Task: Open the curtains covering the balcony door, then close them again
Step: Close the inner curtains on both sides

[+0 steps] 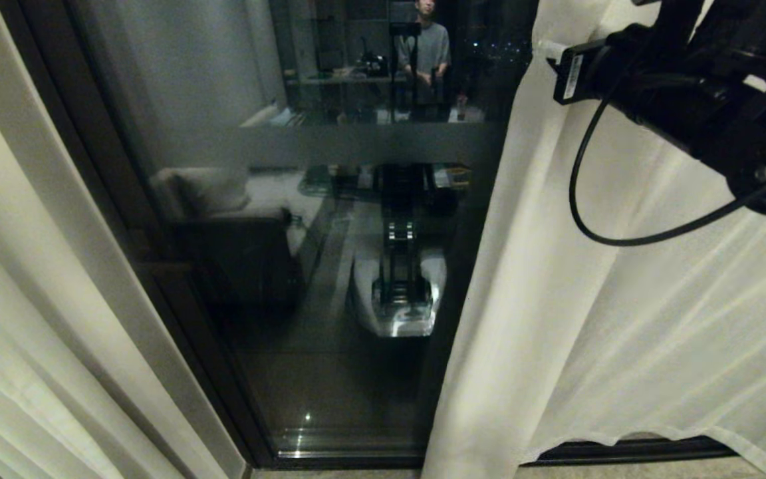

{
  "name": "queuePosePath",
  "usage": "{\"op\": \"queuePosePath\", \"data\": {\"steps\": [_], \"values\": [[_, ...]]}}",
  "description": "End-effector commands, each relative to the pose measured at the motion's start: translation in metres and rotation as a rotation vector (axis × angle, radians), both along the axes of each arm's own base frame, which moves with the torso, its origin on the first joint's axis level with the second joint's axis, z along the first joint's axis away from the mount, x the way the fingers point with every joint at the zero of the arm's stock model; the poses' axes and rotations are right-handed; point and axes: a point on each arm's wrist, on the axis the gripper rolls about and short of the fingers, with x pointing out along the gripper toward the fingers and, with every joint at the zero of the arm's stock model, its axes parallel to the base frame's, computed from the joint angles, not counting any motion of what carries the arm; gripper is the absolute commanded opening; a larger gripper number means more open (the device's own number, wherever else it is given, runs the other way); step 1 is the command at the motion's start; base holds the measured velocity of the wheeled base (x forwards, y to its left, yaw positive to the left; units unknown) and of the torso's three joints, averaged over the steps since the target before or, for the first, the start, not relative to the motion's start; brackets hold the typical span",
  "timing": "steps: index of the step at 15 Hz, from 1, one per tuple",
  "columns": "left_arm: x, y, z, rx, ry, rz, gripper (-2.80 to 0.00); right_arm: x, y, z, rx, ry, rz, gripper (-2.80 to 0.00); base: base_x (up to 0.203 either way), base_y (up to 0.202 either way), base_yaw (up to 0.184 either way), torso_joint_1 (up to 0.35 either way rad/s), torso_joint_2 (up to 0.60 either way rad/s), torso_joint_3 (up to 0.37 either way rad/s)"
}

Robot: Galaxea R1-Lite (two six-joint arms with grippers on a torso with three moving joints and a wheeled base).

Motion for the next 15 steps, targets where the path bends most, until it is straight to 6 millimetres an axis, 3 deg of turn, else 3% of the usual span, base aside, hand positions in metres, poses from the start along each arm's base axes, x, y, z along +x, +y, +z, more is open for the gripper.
{"op": "queuePosePath", "data": {"steps": [1, 6, 12, 15], "values": [[0.0, 0.0, 0.0, 0.0, 0.0, 0.0, -2.8, -0.016, -0.006, 0.015, 0.014, -0.041, -0.002, 0.0, 0.0, 0.0, 0.0, 0.0, 0.0, 0.0], [0.0, 0.0, 0.0, 0.0, 0.0, 0.0, -2.8, -0.068, -0.029, 0.012, 0.003, -0.013, -0.009, 0.0, 0.0, 0.0, 0.0, 0.0, 0.0, 0.0], [0.0, 0.0, 0.0, 0.0, 0.0, 0.0, -2.8, -0.151, -0.063, -0.016, -0.012, 0.031, -0.01, 0.0, 0.0, 0.0, 0.0, 0.0, 0.0, 0.0], [0.0, 0.0, 0.0, 0.0, 0.0, 0.0, -2.8, -0.189, -0.077, -0.041, -0.02, 0.058, -0.005, 0.0, 0.0, 0.0, 0.0, 0.0, 0.0, 0.0]]}}
